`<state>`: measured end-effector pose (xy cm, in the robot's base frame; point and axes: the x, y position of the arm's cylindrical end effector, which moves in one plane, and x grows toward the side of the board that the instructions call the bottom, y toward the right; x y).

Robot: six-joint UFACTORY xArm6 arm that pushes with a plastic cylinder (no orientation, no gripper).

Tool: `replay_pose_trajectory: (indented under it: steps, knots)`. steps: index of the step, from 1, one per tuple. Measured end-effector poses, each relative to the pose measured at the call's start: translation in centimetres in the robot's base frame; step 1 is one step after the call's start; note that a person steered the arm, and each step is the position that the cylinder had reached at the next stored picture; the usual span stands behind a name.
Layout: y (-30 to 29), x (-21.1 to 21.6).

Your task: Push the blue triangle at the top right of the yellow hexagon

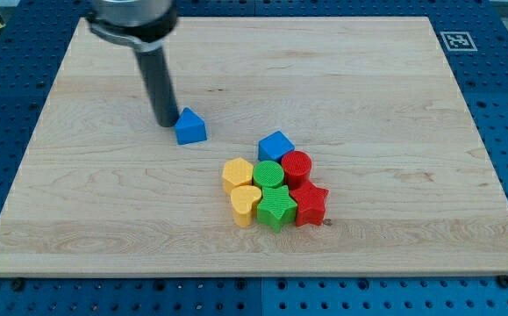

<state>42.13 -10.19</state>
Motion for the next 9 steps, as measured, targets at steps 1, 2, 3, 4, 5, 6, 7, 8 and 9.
replay_pose_trajectory:
  steps: [1, 2, 3, 4, 5, 6, 7, 8, 9]
  knots:
    - [3.2, 0.2]
    - [3.2, -1.1]
    - [3.3, -0.8]
    - [3.3, 0.9]
    - [2.6, 0.9]
    - [0.8, 0.9]
    - [0.1, 1.4]
    - [1.6, 3.0]
    - [3.8, 4.8]
